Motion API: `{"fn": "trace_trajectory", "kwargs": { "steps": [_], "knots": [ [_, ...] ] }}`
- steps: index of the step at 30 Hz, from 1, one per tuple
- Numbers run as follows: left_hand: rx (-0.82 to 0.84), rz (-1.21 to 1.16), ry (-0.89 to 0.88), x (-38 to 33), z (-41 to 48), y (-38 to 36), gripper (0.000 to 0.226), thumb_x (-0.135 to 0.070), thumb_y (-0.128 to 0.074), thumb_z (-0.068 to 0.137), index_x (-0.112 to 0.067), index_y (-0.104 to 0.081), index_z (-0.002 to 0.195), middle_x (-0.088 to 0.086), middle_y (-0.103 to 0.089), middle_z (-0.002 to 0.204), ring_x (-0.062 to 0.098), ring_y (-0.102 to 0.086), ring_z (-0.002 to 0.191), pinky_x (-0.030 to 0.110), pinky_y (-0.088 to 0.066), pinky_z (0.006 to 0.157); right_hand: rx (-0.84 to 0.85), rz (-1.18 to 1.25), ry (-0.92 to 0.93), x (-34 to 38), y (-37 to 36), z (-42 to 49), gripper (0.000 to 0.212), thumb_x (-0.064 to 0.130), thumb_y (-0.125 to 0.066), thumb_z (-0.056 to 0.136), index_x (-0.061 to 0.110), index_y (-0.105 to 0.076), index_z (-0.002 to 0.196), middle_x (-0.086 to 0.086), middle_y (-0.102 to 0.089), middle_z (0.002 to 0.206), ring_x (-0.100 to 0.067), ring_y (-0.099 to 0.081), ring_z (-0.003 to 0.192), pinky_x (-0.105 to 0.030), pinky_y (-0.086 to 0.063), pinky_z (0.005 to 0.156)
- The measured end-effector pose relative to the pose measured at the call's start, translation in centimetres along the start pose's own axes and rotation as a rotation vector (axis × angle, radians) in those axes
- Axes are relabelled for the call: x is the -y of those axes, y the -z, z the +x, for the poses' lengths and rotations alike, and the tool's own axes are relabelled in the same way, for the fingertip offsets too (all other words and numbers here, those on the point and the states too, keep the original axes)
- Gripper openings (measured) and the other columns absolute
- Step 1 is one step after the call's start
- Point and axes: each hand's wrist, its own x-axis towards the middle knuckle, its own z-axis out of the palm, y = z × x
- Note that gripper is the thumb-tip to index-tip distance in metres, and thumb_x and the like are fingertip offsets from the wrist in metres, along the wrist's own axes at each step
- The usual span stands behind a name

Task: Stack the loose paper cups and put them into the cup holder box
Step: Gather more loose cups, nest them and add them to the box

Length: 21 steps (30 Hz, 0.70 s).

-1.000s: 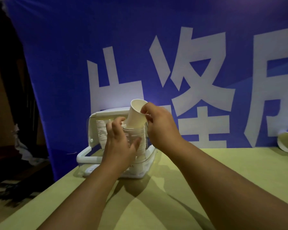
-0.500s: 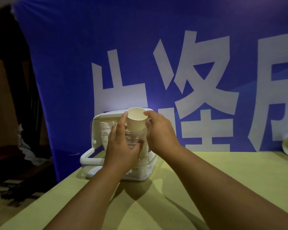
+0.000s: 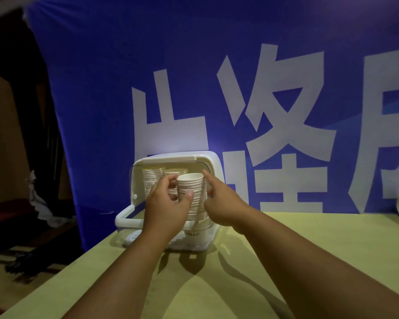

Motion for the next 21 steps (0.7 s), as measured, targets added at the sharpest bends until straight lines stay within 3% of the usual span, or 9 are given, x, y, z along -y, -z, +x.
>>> {"fn": "trace_trajectory", "kwargs": {
  "steps": [3, 5, 8, 13, 17, 21],
  "knots": [
    [0.063, 0.018, 0.096, -0.1, -0.2, 0.3, 0.041, -0.040, -0.071, 0.091, -0.039, -0.047, 0.124, -0.011, -0.064, 0.110, 0.010, -0.066, 0.096, 0.033, -0.060, 0.073, -0.049, 0.034, -0.081, -0.3, -0.1, 0.2, 0.063, 0.010, -0.064, 0.092, 0.027, -0.031, 0.143, 0.003, -0.056, 0.115, -0.018, -0.061, 0.100, -0.025, -0.056, 0.072],
    [0.113, 0.041, 0.127, -0.1, 0.0, 0.5, 0.034, -0.042, -0.069, 0.092, -0.037, -0.051, 0.121, -0.013, -0.065, 0.106, 0.008, -0.064, 0.094, 0.025, -0.054, 0.068, -0.068, 0.001, -0.100, -0.5, -0.2, 0.4, 0.052, 0.013, -0.064, 0.092, 0.024, -0.039, 0.135, 0.002, -0.056, 0.113, -0.019, -0.061, 0.100, -0.026, -0.055, 0.074],
    [0.173, 0.042, 0.142, 0.0, 0.5, 0.6, 0.038, -0.037, -0.071, 0.092, -0.033, -0.055, 0.126, -0.012, -0.065, 0.112, 0.007, -0.063, 0.098, 0.021, -0.048, 0.068, -0.098, -0.001, -0.085, -0.7, -0.1, 0.5, 0.047, 0.015, -0.061, 0.095, 0.024, -0.043, 0.137, -0.002, -0.059, 0.126, -0.021, -0.060, 0.108, -0.031, -0.056, 0.086],
    [0.241, 0.048, 0.158, 0.0, 1.1, 0.0, 0.046, -0.023, -0.068, 0.096, -0.028, -0.052, 0.138, -0.006, -0.064, 0.121, 0.015, -0.063, 0.108, 0.033, -0.053, 0.089, -0.016, 0.067, -0.014, -1.3, -0.4, 0.4, 0.048, 0.014, -0.055, 0.099, 0.026, -0.042, 0.143, -0.002, -0.056, 0.134, -0.017, -0.054, 0.110, -0.030, -0.049, 0.087],
    [0.316, 0.041, 0.170, 0.3, 1.6, -0.4, 0.045, -0.015, -0.061, 0.100, -0.030, -0.051, 0.141, -0.010, -0.063, 0.117, 0.011, -0.061, 0.109, 0.030, -0.049, 0.088, 0.058, 0.078, -0.043, -2.0, -1.1, 0.3, 0.054, 0.016, -0.049, 0.101, 0.027, -0.032, 0.151, -0.003, -0.044, 0.151, -0.025, -0.047, 0.132, -0.039, -0.046, 0.104],
    [0.376, 0.143, 0.141, 0.8, 1.4, -1.0, 0.043, -0.016, -0.058, 0.102, -0.029, -0.054, 0.143, -0.008, -0.064, 0.124, 0.012, -0.060, 0.113, 0.029, -0.050, 0.091, 0.037, 0.030, -0.047, -2.2, -1.5, 0.4, 0.052, 0.026, -0.043, 0.105, 0.023, -0.029, 0.154, -0.002, -0.034, 0.157, -0.026, -0.037, 0.142, -0.037, -0.038, 0.108]
  ]
}}
